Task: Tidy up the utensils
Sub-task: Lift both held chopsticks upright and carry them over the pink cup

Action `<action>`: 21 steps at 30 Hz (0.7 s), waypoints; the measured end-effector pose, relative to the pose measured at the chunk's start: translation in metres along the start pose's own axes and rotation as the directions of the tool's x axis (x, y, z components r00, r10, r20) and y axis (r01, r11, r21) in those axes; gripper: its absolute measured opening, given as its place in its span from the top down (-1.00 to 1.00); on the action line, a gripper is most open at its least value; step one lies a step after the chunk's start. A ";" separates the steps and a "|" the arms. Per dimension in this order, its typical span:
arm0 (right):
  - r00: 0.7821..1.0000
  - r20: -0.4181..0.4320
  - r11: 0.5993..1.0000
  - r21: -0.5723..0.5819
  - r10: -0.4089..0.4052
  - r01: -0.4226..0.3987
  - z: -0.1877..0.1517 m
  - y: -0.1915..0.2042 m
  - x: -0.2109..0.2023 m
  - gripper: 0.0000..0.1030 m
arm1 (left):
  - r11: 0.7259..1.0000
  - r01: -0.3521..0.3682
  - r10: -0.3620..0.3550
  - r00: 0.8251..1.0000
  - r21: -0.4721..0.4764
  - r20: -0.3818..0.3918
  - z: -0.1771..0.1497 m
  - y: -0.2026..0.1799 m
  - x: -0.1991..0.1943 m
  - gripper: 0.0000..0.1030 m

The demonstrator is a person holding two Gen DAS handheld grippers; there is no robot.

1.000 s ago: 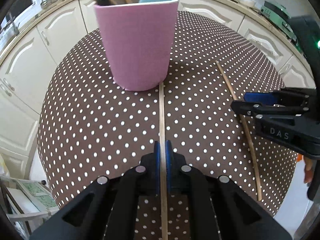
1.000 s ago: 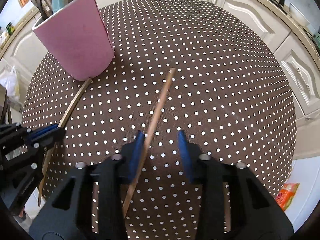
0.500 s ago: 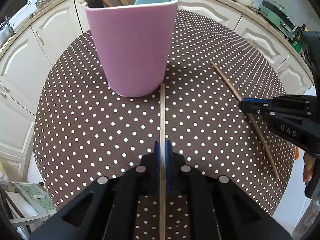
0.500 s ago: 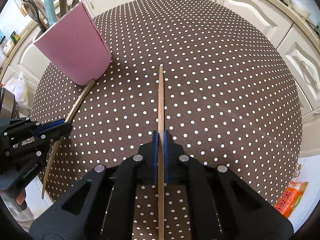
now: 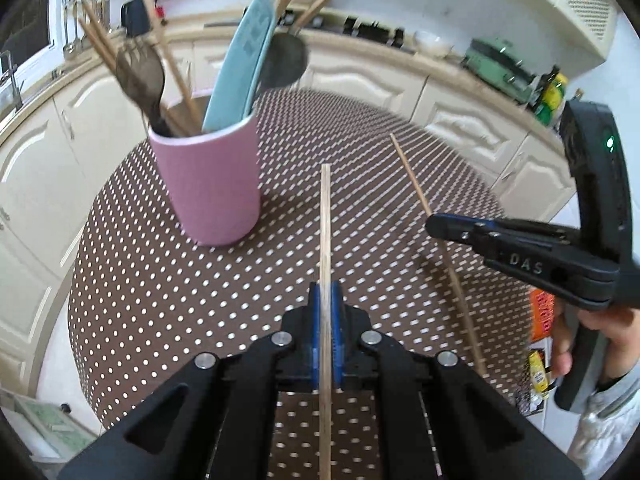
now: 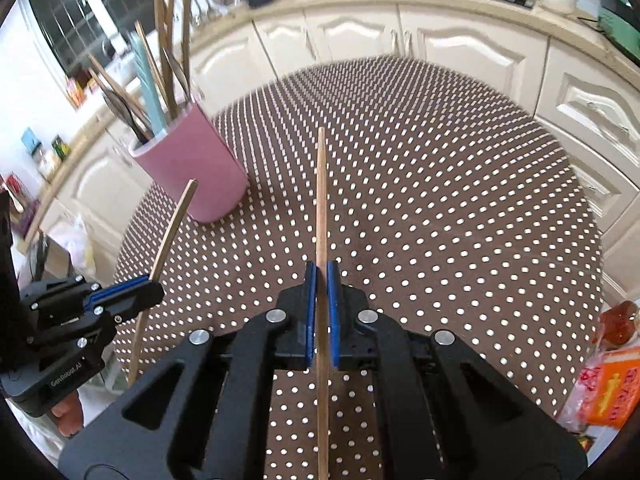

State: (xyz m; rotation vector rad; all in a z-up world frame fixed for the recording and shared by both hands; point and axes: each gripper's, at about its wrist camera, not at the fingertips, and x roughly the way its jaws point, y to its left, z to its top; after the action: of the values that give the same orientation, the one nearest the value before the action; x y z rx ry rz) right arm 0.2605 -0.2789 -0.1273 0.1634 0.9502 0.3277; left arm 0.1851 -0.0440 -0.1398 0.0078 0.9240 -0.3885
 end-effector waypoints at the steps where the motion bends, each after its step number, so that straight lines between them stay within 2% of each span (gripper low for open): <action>1: 1.000 0.016 1.000 0.002 0.006 -0.006 -0.001 -0.002 -0.006 0.89 | 1.000 0.022 -0.022 1.000 -0.003 0.023 0.001 -0.002 -0.007 0.90; 5: 0.994 0.101 0.999 0.011 0.047 -0.049 -0.007 0.000 -0.040 0.88 | 0.999 0.037 -0.038 0.994 0.005 0.105 0.003 -0.009 -0.030 0.90; 10: 0.982 0.165 0.995 -0.013 0.095 -0.094 -0.010 0.013 -0.060 0.88 | 0.999 0.043 -0.044 0.979 0.008 0.200 0.009 -0.021 -0.053 0.90; 14: 0.971 0.202 0.992 -0.038 0.126 -0.121 -0.017 0.036 -0.065 0.88 | 0.999 0.018 -0.025 0.965 0.029 0.260 0.012 -0.027 -0.067 0.90; 21: 0.941 0.311 0.990 -0.076 0.133 -0.115 -0.012 0.062 -0.073 0.88 | 0.999 0.049 -0.047 0.937 0.003 0.347 0.017 -0.020 -0.096 0.90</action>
State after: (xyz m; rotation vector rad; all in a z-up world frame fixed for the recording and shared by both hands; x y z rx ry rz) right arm 0.1984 -0.2464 -0.0606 0.2174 0.6137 0.4310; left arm 0.1405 -0.0346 -0.0516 -0.0870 0.5759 -0.4173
